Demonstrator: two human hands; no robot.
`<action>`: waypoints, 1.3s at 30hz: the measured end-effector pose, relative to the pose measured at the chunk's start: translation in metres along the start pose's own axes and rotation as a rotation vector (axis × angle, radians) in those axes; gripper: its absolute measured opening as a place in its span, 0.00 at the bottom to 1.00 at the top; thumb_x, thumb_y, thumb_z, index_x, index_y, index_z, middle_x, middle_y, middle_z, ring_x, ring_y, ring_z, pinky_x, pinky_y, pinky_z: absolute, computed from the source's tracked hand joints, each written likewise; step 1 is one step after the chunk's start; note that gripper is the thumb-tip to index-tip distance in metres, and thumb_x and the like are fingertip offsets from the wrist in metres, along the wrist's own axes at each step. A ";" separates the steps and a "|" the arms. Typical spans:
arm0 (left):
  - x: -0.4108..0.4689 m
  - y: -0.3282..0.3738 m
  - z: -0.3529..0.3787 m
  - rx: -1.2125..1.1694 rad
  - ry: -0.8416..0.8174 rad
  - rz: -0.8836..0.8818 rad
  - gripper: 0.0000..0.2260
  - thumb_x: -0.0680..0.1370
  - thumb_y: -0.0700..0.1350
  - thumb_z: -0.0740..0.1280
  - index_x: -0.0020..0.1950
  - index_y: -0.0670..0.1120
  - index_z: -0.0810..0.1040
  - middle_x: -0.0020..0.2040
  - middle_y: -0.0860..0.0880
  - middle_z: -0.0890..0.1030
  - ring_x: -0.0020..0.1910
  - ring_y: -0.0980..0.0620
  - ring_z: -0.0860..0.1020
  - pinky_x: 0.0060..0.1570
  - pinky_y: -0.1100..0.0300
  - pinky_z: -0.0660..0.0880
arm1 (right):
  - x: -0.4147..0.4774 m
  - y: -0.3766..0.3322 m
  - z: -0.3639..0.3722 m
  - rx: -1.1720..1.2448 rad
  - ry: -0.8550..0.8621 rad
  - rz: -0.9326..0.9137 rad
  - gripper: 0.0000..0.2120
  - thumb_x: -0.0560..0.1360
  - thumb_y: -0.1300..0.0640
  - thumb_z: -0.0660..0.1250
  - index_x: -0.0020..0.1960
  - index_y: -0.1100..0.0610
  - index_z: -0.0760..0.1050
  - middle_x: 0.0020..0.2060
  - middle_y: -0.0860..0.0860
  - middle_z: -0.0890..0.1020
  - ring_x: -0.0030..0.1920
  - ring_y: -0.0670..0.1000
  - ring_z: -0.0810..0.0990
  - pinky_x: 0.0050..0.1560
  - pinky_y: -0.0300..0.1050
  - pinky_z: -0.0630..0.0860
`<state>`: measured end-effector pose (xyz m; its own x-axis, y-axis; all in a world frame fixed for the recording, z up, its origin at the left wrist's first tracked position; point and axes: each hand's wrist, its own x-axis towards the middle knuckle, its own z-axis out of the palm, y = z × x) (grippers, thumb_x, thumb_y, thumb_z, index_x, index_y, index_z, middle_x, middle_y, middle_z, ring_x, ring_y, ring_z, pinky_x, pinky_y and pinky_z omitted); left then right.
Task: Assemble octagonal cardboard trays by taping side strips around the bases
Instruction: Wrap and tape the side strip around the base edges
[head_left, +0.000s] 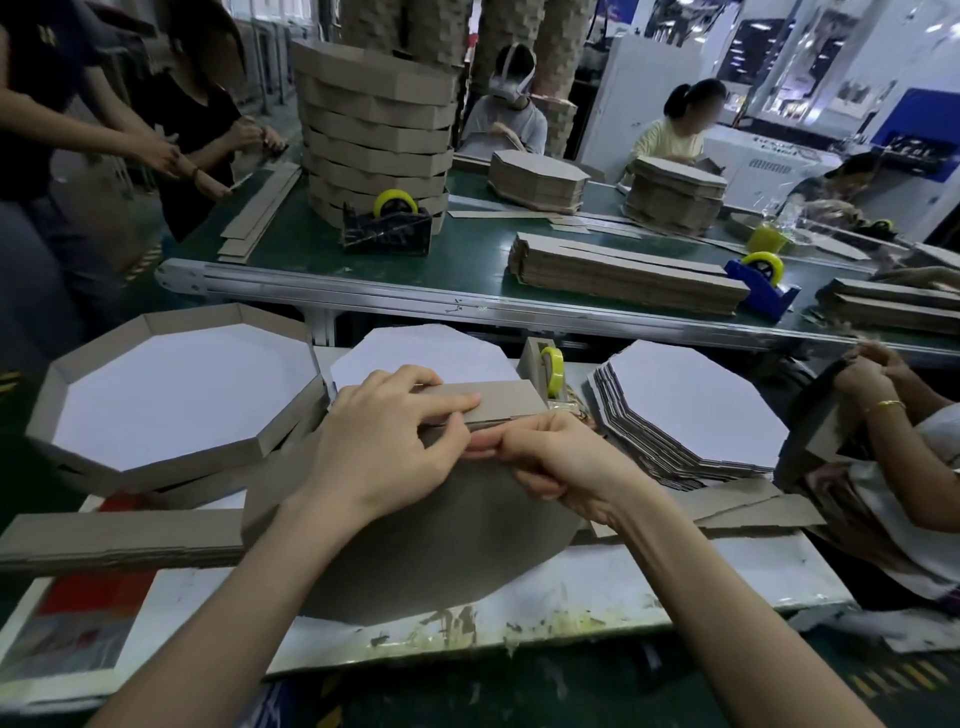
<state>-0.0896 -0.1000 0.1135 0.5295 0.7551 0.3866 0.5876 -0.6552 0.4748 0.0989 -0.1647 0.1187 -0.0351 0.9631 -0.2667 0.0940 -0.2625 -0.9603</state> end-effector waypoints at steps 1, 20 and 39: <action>0.001 0.004 0.002 -0.011 0.033 -0.028 0.18 0.74 0.63 0.55 0.57 0.67 0.79 0.57 0.60 0.77 0.57 0.54 0.73 0.56 0.54 0.70 | 0.001 0.001 -0.001 -0.012 -0.002 -0.001 0.16 0.70 0.62 0.61 0.47 0.55 0.87 0.51 0.54 0.86 0.20 0.43 0.62 0.20 0.33 0.58; 0.004 -0.004 0.009 0.170 0.080 0.060 0.22 0.71 0.66 0.66 0.60 0.59 0.81 0.51 0.59 0.79 0.49 0.51 0.76 0.44 0.55 0.72 | 0.003 -0.026 -0.034 0.002 0.232 -0.319 0.12 0.67 0.64 0.57 0.29 0.56 0.75 0.29 0.55 0.80 0.22 0.48 0.65 0.24 0.39 0.57; 0.036 0.033 0.030 0.520 -0.107 0.156 0.35 0.69 0.76 0.53 0.64 0.53 0.68 0.55 0.53 0.77 0.54 0.51 0.77 0.45 0.56 0.70 | 0.015 -0.001 -0.061 -0.496 0.137 -0.205 0.31 0.82 0.41 0.55 0.47 0.72 0.70 0.38 0.59 0.71 0.42 0.53 0.69 0.52 0.55 0.70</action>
<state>-0.0329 -0.0950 0.1196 0.6778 0.6590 0.3261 0.7076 -0.7052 -0.0456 0.1590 -0.1464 0.1201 0.0248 0.9991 -0.0338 0.5572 -0.0419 -0.8293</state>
